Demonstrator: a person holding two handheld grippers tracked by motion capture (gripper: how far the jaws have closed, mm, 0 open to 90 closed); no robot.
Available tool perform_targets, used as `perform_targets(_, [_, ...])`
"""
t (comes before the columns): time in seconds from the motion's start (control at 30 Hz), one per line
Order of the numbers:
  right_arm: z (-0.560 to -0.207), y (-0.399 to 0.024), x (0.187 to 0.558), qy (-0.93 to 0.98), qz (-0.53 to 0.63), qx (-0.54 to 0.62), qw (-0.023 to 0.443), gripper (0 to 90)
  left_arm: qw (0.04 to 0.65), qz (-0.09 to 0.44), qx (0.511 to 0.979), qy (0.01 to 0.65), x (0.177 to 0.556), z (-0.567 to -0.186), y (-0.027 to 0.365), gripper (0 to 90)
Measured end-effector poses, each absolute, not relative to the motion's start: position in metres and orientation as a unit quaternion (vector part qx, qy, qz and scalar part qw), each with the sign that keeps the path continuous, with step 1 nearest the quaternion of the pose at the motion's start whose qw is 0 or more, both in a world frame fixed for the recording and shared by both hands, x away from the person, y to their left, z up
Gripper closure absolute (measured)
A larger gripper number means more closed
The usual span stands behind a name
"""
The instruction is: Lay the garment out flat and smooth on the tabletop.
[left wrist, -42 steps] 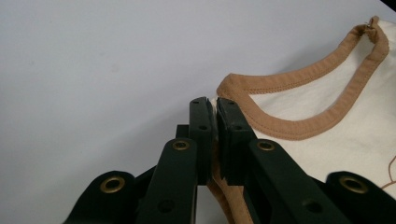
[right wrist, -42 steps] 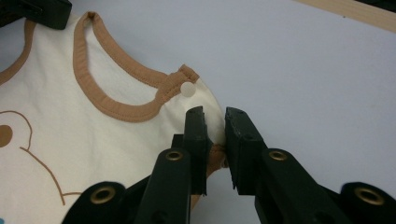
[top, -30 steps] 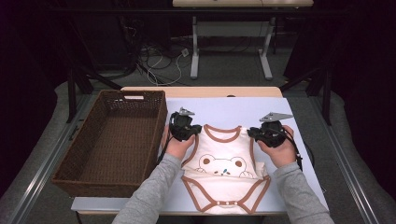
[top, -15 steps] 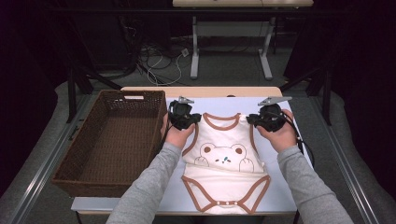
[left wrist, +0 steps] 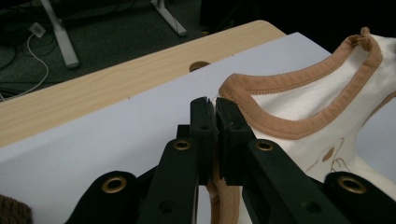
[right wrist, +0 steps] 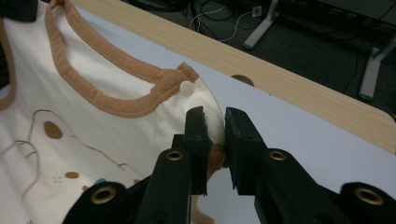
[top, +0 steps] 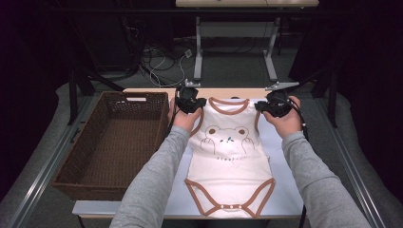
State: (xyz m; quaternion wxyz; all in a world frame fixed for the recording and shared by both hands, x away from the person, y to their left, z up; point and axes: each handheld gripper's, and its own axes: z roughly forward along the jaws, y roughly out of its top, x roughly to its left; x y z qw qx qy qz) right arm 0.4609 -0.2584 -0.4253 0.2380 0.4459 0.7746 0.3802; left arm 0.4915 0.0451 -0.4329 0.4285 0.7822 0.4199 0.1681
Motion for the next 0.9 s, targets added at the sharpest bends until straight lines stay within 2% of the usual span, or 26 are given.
perform_targets(0.5, [-0.422, -0.261, 0.475, 0.763, 0.378, 0.453, 0.264, 79.2, 0.438, 0.177, 0.775, 0.421, 0.51, -0.437, 0.039, 86.5])
perform_targets(0.9, [-0.449, -0.254, 0.473, 0.769, 0.366, 0.451, 0.267, 79.2, 0.429, 0.172, 0.775, 0.431, 0.507, -0.467, 0.04, 86.5])
